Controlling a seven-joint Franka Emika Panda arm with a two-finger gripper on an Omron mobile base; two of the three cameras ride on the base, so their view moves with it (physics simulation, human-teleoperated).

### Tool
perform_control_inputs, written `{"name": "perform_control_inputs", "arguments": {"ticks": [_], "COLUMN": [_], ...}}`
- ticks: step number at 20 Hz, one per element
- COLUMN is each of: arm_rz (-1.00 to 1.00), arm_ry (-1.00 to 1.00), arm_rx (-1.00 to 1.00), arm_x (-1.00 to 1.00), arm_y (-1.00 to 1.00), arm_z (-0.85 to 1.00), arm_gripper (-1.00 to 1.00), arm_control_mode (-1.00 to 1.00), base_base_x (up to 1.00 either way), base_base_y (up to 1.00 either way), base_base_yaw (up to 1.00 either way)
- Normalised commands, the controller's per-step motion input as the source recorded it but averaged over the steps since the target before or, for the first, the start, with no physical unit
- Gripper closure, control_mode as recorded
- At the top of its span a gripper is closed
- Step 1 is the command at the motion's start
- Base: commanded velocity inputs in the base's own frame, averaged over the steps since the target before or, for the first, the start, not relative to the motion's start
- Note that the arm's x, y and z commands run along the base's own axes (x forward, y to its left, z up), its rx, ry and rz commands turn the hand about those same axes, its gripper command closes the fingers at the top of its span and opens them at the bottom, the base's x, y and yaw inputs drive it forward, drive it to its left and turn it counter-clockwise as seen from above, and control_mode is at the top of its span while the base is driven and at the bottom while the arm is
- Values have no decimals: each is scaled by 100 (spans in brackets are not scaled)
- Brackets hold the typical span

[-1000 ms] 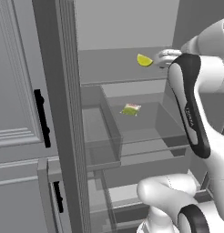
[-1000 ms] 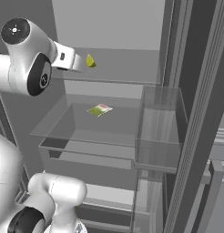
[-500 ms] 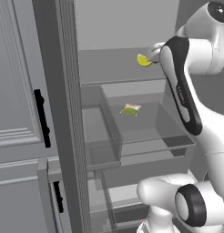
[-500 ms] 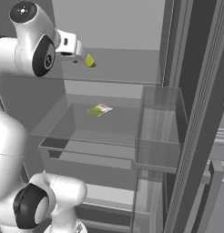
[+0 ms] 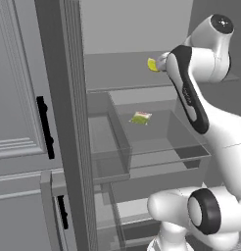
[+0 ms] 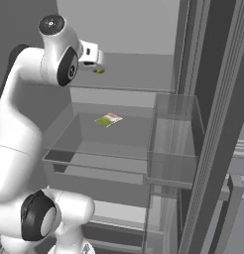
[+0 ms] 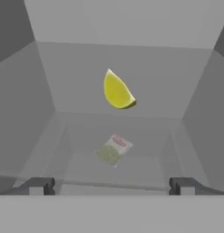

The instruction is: Grab a lemon wedge from the fridge and one ice cube from the ice bowl, and put them in the glass of lemonade.

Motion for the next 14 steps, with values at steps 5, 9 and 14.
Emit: {"name": "perform_control_inputs", "arguments": {"ticks": [5, 9, 14], "arm_rz": [0, 0, 0], "arm_ry": [6, 14, 5], "arm_rx": [0, 0, 0], "arm_x": [34, 48, 23], "arm_y": [-3, 1, 2], "arm_z": [0, 1, 0], "arm_gripper": [-100, -100, -100], "arm_control_mode": [-100, -100, -100], "base_base_x": [0, 0, 0], "base_base_y": [0, 0, 0], "base_base_yaw": [0, 0, 0]}}
